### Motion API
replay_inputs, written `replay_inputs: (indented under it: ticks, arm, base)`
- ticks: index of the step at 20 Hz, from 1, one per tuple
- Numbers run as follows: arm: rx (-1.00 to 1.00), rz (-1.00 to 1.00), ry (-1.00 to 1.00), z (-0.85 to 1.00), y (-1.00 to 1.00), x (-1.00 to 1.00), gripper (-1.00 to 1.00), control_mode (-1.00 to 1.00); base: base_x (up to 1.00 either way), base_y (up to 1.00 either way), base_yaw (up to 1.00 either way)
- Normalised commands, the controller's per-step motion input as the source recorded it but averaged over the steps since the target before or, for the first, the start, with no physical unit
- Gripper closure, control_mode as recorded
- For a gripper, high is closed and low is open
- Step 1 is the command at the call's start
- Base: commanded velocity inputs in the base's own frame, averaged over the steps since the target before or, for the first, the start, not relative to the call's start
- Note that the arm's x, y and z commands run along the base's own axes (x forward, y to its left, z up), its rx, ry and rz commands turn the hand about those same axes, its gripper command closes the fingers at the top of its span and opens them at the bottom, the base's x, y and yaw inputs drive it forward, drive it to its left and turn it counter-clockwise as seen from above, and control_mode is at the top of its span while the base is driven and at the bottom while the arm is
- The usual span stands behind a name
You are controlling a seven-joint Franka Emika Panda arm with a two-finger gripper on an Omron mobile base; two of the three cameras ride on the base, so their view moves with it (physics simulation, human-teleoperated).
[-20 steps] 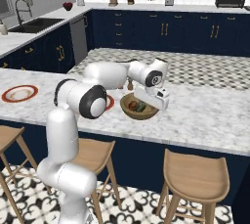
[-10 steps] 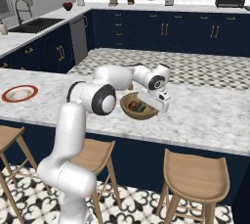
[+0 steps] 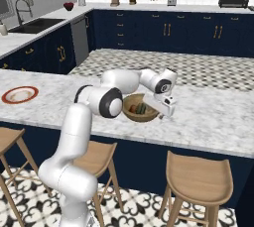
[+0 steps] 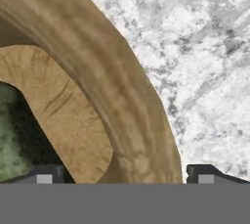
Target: Pick the chicken drumstick and cucumber from their plates and place them in the bowl. Then put the bowl in the fridge.
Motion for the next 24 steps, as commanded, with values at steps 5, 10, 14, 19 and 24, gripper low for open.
replay_inputs:
  ticks: [5, 10, 14, 19, 24]
  arm:
    - [0.0, -0.02, -0.03, -0.23, 0.38, 0.0, 1.0, -1.0]
    - [-0.06, 0.0, -0.07, -0.06, 0.34, -0.08, 1.0, -1.0]
    - [-0.09, -0.18, -0.06, 0.34, 0.21, -0.58, 1.0, -1.0]
    - [-0.05, -0.63, -0.05, 0.26, 0.04, -0.58, 1.0, -1.0]
    - [0.0, -0.98, -0.07, 0.08, 0.07, 0.0, 1.0, -1.0]
  base:
    - [0.0, 0.0, 0.0]
    - [0.0, 0.0, 0.0]
    - [0.0, 0.0, 0.0]
    - [0.0, 0.0, 0.0]
    - [0.0, 0.0, 0.0]
